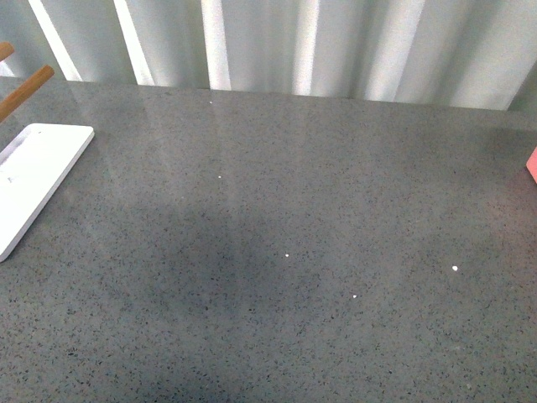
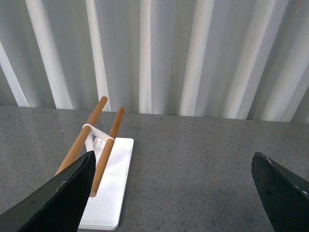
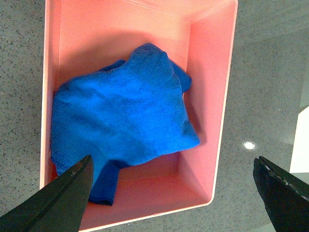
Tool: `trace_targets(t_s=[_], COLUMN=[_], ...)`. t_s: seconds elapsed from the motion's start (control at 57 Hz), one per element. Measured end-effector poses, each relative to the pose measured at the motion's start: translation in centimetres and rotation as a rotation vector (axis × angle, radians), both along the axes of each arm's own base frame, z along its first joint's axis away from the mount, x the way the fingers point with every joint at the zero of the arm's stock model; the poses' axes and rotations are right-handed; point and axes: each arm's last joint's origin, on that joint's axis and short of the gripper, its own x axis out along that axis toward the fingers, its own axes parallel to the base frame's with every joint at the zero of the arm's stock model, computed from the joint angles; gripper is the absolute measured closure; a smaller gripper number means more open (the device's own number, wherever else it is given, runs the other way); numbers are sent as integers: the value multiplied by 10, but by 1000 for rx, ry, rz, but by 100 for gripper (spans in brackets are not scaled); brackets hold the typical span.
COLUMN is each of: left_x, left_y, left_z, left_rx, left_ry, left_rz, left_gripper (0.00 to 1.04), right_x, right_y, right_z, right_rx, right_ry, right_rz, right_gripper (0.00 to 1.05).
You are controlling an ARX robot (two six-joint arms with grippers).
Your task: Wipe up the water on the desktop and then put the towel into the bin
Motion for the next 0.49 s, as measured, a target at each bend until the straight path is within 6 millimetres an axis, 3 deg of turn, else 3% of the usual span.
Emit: trace_targets(t_s=[0.123,0.14,0.211,0.298,0.404,0.491], left_x=[0,0,0,0,0,0], left_y=[0,0,0,0,0,0], left_z=[0,0,0,0,0,0], left_rx=[0,0,0,0,0,0], left_ry=[0,0,0,-1,0,-1], left_rz=[0,0,4,0,1,1], left_gripper=[7,7,7,7,7,7], right_x=[0,1,-5,-32,-54,-69], right_y=[0,-2,5,27,41,49], right_z=[-1,-3,-23,-41,-37,-43], right_rx=[7,42,301,402,382,387], right_ry=[-6,-72,-479,-919,-1106,-1129], right_rz=[-1,2,95,248,306,307], right_gripper=[7,9,23,44,62,77])
